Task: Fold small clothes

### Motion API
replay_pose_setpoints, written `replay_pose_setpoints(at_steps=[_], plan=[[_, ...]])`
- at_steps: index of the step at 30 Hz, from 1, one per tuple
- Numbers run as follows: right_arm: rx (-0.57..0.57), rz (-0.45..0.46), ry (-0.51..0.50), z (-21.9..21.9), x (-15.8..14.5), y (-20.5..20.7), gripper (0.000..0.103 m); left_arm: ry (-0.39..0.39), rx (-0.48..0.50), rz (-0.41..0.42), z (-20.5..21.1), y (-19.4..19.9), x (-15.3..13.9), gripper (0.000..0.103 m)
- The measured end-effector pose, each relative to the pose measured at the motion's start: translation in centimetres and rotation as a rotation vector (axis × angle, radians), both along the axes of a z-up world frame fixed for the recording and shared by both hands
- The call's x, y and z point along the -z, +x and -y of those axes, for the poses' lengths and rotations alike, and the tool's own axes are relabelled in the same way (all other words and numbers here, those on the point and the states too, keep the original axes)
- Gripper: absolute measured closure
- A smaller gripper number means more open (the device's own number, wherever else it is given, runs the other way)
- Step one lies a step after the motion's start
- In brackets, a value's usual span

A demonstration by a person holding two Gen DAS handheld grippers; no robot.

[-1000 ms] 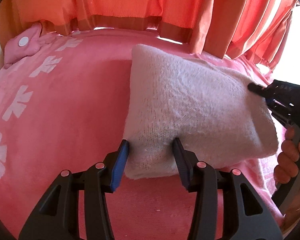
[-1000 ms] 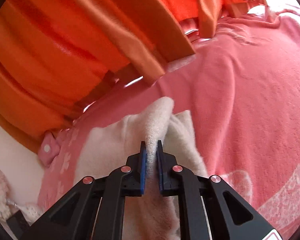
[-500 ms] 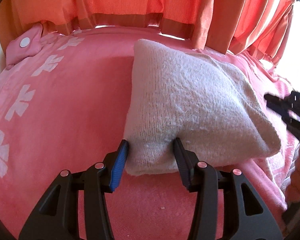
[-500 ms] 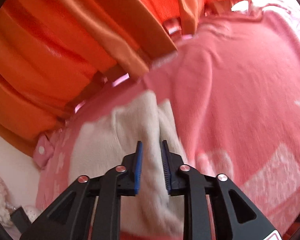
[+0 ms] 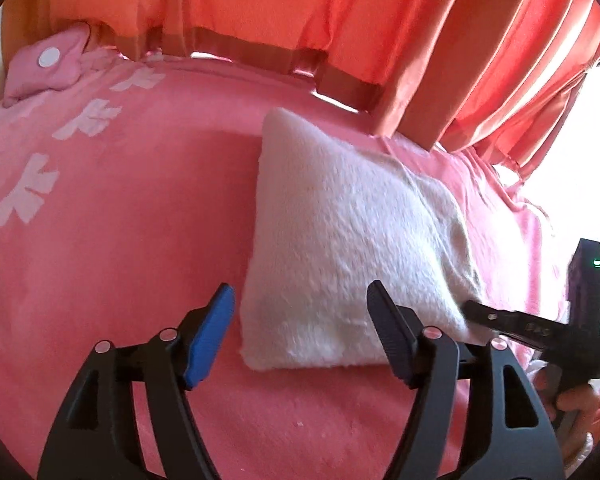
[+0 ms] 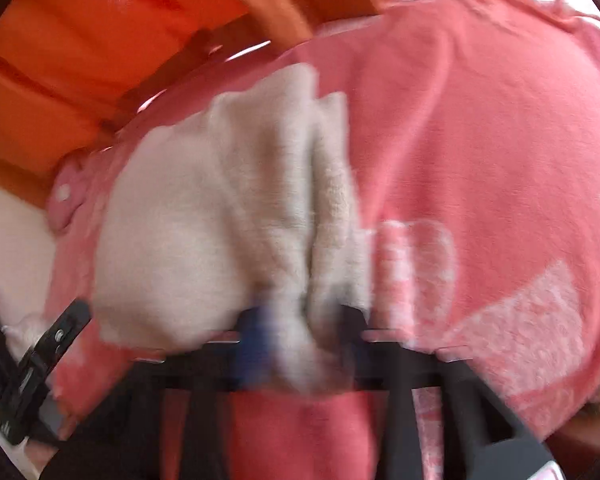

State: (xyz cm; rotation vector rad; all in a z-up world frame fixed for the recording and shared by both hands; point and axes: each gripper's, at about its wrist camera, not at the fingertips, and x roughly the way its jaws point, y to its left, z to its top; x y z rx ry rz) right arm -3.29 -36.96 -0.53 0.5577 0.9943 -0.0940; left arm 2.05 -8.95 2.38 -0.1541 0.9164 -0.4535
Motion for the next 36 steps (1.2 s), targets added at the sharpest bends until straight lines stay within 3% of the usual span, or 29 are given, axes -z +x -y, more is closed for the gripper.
replay_pose_setpoints(at_steps=[2, 4, 5, 6, 8, 9, 11, 12, 14, 16, 18, 19, 21, 22, 23, 29, 32, 34, 36], plan=[[-0.008, 0.083, -0.048, 0.3, -1.9, -0.8, 0.085, 0.002, 0.0, 0.01, -0.2, 0.2, -0.1, 0.036], [-0.019, 0.036, -0.063, 0.9, -0.6, -0.1, 0.085, 0.017, -0.007, 0.005, -0.2, 0.6, 0.2, 0.033], [-0.054, -0.065, -0.071, 1.0, 2.0, 1.2, 0.079, 0.026, -0.012, -0.004, -0.2, 0.8, 0.7, 0.033], [-0.086, -0.094, -0.063, 1.0, 3.4, 1.6, 0.073, 0.024, -0.005, -0.022, 0.0, 1.2, 1.3, 0.033], [-0.074, -0.055, -0.053, 1.3, 2.5, 1.3, 0.058, -0.016, 0.012, -0.056, 0.0, 1.8, 1.9, 0.031], [-0.06, -0.012, -0.05, 1.6, 1.4, 1.1, 0.057, -0.049, 0.018, -0.069, -0.1, 2.2, 2.0, 0.028], [-0.03, 0.058, -0.03, 2.4, 0.2, 1.1, 0.031, -0.114, 0.02, -0.098, -0.2, 3.5, 2.2, 0.019], [-0.023, 0.071, -0.016, 2.9, 0.2, 1.6, 0.027, -0.138, 0.023, -0.114, -0.1, 4.1, 2.5, 0.017], [-0.037, 0.012, 0.024, 3.4, 1.9, 3.7, 0.027, -0.185, 0.023, -0.175, 0.3, 5.9, 3.8, 0.015], [-0.077, -0.069, 0.142, 3.5, 5.1, 6.1, 0.027, -0.224, 0.034, -0.236, 0.9, 7.2, 5.1, 0.015], [-0.058, -0.061, 0.217, 3.5, 6.3, 6.7, 0.026, -0.299, 0.049, -0.327, 1.4, 8.3, 6.7, 0.014], [-0.05, -0.046, 0.204, 3.3, 6.2, 7.0, 0.036, -0.35, 0.064, -0.381, 1.6, 8.8, 7.3, 0.023], [-0.059, -0.045, 0.128, 2.5, 4.9, 7.5, 0.056, -0.359, 0.072, -0.399, 1.8, 9.2, 7.1, 0.038], [-0.068, -0.032, 0.073, 2.0, 3.5, 7.6, 0.067, -0.365, 0.095, -0.386, 1.8, 9.2, 6.5, 0.052], [-0.077, -0.006, 0.058, 1.7, 2.3, 7.6, 0.077, -0.373, 0.12, -0.364, 1.8, 9.2, 5.6, 0.055], [-0.131, 0.268, -0.03, -2.0, -9.1, 7.5, 0.078, -0.432, 0.23, -0.157, -0.1, 9.2, -4.1, 0.058], [-0.161, 0.423, -0.042, -4.0, -14.3, 8.0, 0.078, -0.45, 0.253, 0.026, -2.7, 9.2, -10.4, 0.057], [-0.177, 0.495, -0.026, -5.3, -16.6, 8.9, 0.078, -0.454, 0.252, 0.12, -4.6, 9.2, -13.7, 0.057], [-0.191, 0.519, -0.022, -6.5, -16.9, 10.5, 0.077, -0.439, 0.224, 0.194, -6.8, 9.9, -15.8, 0.056]])
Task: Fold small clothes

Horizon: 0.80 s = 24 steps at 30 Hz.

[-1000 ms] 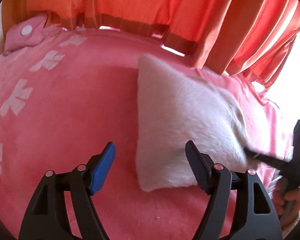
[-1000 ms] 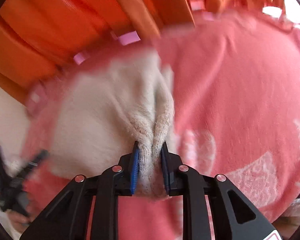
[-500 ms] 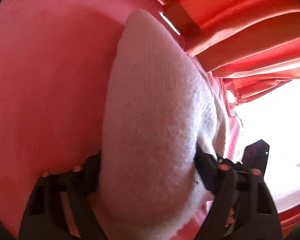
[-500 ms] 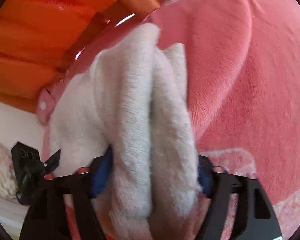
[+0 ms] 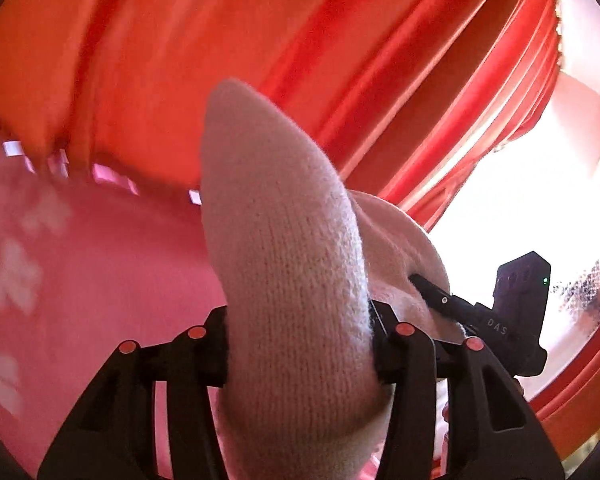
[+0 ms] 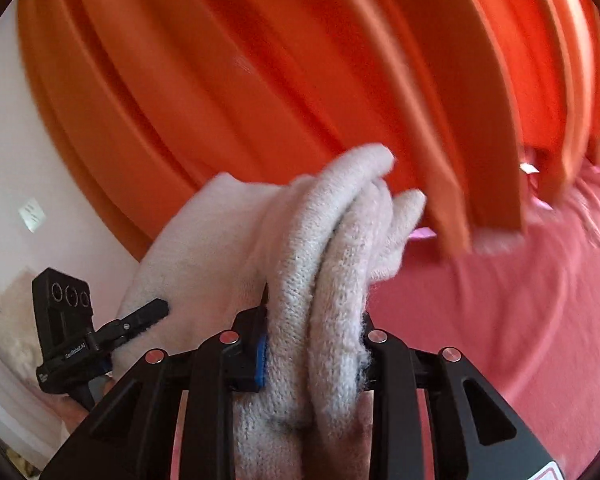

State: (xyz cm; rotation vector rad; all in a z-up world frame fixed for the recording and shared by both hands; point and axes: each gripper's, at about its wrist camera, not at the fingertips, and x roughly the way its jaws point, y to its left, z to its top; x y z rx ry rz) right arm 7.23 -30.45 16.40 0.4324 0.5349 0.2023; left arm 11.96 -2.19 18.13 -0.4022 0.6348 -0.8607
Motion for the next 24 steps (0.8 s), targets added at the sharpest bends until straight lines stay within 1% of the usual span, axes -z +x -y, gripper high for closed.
replay_pose_setpoints(at_steps=[1, 2, 3, 4, 5, 6, 7, 8, 9, 10, 11, 12, 14, 16, 17, 19, 20, 21, 22, 23, 24], plan=[[-0.005, -0.007, 0.006, -0.7, 0.6, 1.1, 0.075, 0.009, -0.018, 0.006, -0.2, 0.6, -0.2, 0.053], [-0.006, -0.042, 0.029, -1.3, 2.3, 3.0, 0.071, 0.026, -0.047, 0.003, -0.8, 1.4, 0.3, 0.047], [-0.011, -0.082, 0.037, -1.8, 4.1, 4.6, 0.068, 0.058, -0.086, -0.018, -1.6, 2.6, 1.7, 0.043], [-0.014, -0.155, 0.025, -2.6, 7.5, 7.0, 0.063, 0.1, -0.12, -0.044, -2.1, 3.6, 3.4, 0.035], [0.006, -0.209, 0.006, -2.9, 10.0, 8.3, 0.063, 0.158, -0.164, -0.075, -2.4, 4.6, 5.5, 0.031], [0.046, -0.279, -0.032, -3.3, 13.0, 9.5, 0.063, 0.271, -0.236, -0.12, -2.6, 5.6, 8.8, 0.032], [0.1, -0.342, -0.08, -3.6, 15.5, 10.1, 0.069, 0.357, -0.293, -0.159, -2.8, 6.1, 11.1, 0.036], [0.143, -0.383, -0.109, -3.8, 18.0, 10.0, 0.073, 0.414, -0.324, -0.192, -3.2, 6.5, 13.0, 0.042], [0.146, -0.387, -0.096, -3.8, 19.2, 9.5, 0.073, 0.408, -0.314, -0.214, -3.9, 6.2, 14.5, 0.042], [0.149, -0.402, -0.075, -3.7, 19.7, 9.3, 0.074, 0.377, -0.314, -0.215, -4.4, 5.7, 15.0, 0.042], [0.149, -0.396, -0.04, -3.7, 19.3, 9.2, 0.074, 0.352, -0.327, -0.2, -4.8, 5.2, 15.0, 0.041], [0.135, -0.347, -0.022, -3.9, 18.3, 9.0, 0.074, 0.342, -0.347, -0.174, -4.9, 4.7, 14.9, 0.041], [0.148, -0.276, -0.058, -4.7, 16.6, 8.7, 0.073, 0.347, -0.363, -0.144, -4.6, 4.1, 14.5, 0.04], [0.109, -0.264, -0.069, -5.8, 16.5, 9.1, 0.073, 0.356, -0.346, -0.124, -3.9, 3.8, 14.2, 0.036], [0.078, -0.281, -0.074, -6.5, 17.2, 9.7, 0.073, 0.363, -0.327, -0.118, -3.5, 3.8, 14.3, 0.036], [0.064, -0.373, -0.135, -7.7, 19.2, 11.2, 0.073, 0.425, -0.314, -0.117, -2.4, 4.7, 15.4, 0.036], [0.066, -0.461, -0.198, -8.0, 21.2, 12.4, 0.074, 0.471, -0.32, -0.125, -2.3, 5.5, 16.3, 0.036], [0.072, -0.469, -0.224, -8.2, 22.3, 12.8, 0.074, 0.531, -0.323, -0.14, -1.9, 6.1, 17.5, 0.034], [0.078, -0.443, -0.235, -8.3, 22.2, 13.0, 0.072, 0.547, -0.314, -0.16, -1.8, 6.6, 18.4, 0.033], [0.079, -0.45, -0.253, -8.4, 21.8, 13.3, 0.072, 0.544, -0.315, -0.176, -2.0, 6.7, 18.8, 0.032], [0.092, -0.45, -0.242, -8.4, 21.3, 13.2, 0.072, 0.537, -0.322, -0.182, -2.0, 6.6, 19.0, 0.032]])
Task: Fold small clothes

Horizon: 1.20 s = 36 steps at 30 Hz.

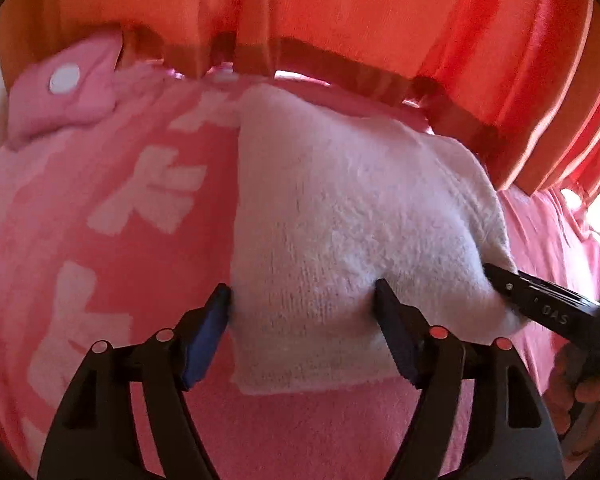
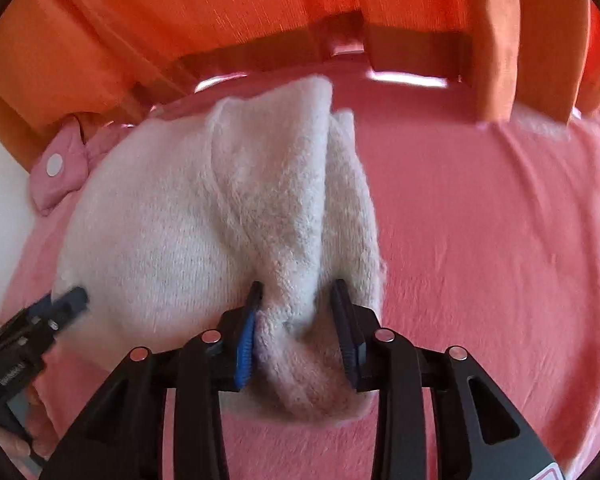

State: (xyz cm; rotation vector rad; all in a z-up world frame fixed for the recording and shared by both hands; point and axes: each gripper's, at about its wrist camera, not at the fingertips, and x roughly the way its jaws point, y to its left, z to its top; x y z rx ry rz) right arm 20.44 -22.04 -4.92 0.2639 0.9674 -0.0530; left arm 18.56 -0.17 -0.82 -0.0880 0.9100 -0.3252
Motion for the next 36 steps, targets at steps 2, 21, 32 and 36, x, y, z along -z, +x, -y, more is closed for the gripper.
replay_pose_setpoints(at_steps=[2, 21, 32, 36], plan=[[0.026, 0.043, 0.025, -0.3, -1.7, -1.6, 0.071, 0.009, -0.004, 0.017, 0.0, -0.3, -0.5, 0.032], [0.107, 0.067, -0.133, -4.4, -0.3, -13.8, 0.042, 0.162, -0.055, 0.023, 0.2, -10.5, 1.2, 0.024], [0.061, 0.061, -0.192, -7.1, 1.5, -13.3, 0.041, 0.166, -0.1, 0.051, 0.3, -10.7, 2.2, 0.019], [0.057, 0.057, -0.197, -7.6, 1.8, -13.0, 0.041, 0.176, -0.098, 0.067, 0.7, -10.6, 2.3, 0.018]])
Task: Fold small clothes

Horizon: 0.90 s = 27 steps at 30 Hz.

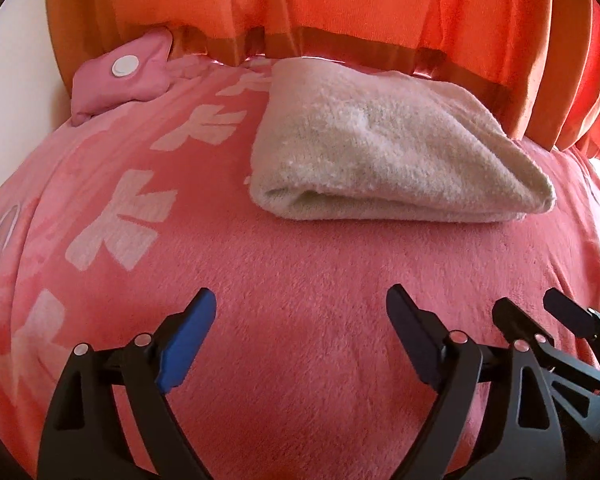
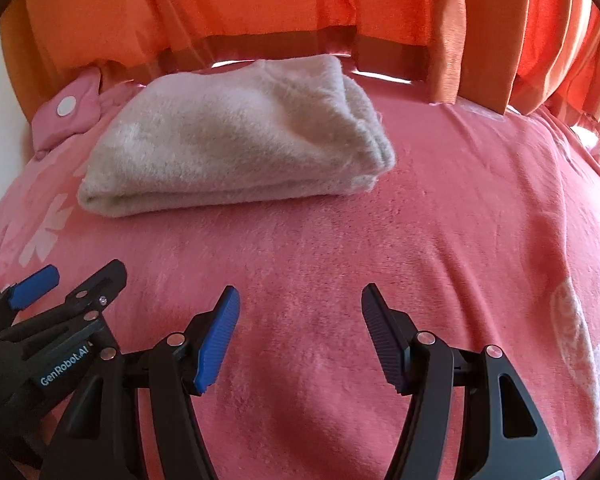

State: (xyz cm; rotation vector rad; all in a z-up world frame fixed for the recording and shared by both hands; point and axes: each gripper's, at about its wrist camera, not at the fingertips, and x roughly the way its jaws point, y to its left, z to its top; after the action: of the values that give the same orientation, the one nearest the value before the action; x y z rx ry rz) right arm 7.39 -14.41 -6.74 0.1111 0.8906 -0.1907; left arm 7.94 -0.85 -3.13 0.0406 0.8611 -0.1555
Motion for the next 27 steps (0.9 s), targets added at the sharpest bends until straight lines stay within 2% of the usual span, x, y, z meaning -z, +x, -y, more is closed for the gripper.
replay_pose_setpoints(at_steps=[27], plan=[[0.019, -0.002, -0.01, 0.03, 0.42, 0.12, 0.041, 0.038, -0.012, 0.026, 0.34, 0.05, 0.36, 0.019]])
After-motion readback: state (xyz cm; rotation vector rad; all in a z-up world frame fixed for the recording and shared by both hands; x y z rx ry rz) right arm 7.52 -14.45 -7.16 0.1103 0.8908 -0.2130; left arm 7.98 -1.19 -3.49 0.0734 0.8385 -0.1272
